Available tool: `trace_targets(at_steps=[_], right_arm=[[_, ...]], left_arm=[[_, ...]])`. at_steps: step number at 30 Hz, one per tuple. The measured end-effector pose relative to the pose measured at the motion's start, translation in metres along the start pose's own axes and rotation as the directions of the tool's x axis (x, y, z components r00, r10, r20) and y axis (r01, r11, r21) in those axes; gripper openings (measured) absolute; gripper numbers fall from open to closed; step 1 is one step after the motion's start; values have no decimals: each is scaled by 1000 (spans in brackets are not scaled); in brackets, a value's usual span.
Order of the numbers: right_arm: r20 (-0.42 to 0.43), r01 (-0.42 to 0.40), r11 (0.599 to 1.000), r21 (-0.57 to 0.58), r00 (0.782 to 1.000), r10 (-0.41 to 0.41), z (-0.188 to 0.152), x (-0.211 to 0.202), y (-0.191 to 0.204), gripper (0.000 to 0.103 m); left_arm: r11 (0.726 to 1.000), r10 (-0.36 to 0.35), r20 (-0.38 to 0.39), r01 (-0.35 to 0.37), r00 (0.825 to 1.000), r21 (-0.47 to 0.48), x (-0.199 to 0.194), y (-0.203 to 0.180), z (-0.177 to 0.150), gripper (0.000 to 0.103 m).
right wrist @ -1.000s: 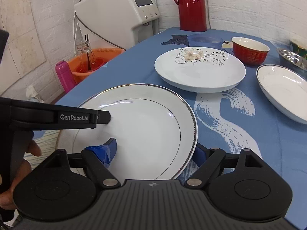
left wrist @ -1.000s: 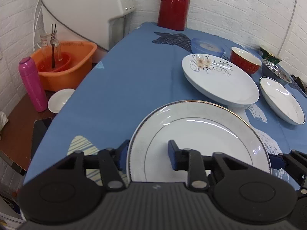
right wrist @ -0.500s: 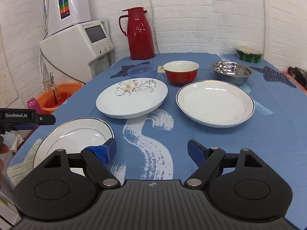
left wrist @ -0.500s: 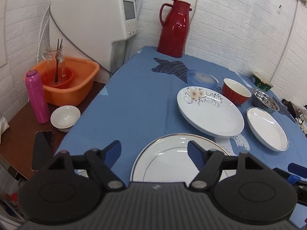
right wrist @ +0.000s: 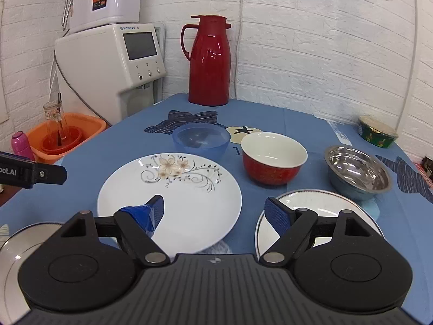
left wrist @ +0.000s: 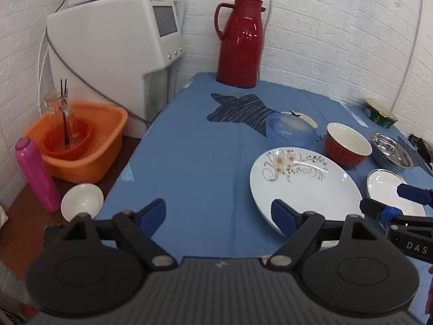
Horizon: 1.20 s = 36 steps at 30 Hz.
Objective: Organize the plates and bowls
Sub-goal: 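Reach both tools to the floral-print plate and grip its rim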
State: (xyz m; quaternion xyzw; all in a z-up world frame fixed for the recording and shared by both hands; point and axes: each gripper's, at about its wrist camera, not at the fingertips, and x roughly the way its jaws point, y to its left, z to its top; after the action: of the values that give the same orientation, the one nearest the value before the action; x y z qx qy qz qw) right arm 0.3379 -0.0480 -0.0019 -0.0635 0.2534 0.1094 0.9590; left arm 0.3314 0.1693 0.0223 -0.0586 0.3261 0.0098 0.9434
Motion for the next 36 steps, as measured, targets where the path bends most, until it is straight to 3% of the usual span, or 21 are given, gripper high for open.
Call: trace_targets(at_steps=[11,15,19,22,25,31,36], right_arm=[[-95,-37,999,-29,995,34,12,68,-6,68],[-135,-41,999,-6,990,39,9,79,-8,68],[-161,-76,997,8,984,76,4,82,-2,70],[-163,-59,998,32,985,63,5,80,5,71],[-162,-121,989,88,978,134,7,78,6,71],[-187,-128,988,81,972,141,-2,76,10,70],[-142,-157,985,69,976,166,-10,72,11,73]], left_arm=[[998,-56,-72,55,996,-16,59,-1,37,83],[990,-140,-167,138,976,-22,86,-6,41,83],[986,-163,-217,163,962,-19,102,-12,35,83],[988,-151,-214,152,965,-12,103,-11,32,83],[989,-145,-213,144,966,-18,104,-6,33,83],[989,-151,-234,148,961,-30,111,-5,30,83],[990,-140,-237,144,961,-3,115,-12,24,82]])
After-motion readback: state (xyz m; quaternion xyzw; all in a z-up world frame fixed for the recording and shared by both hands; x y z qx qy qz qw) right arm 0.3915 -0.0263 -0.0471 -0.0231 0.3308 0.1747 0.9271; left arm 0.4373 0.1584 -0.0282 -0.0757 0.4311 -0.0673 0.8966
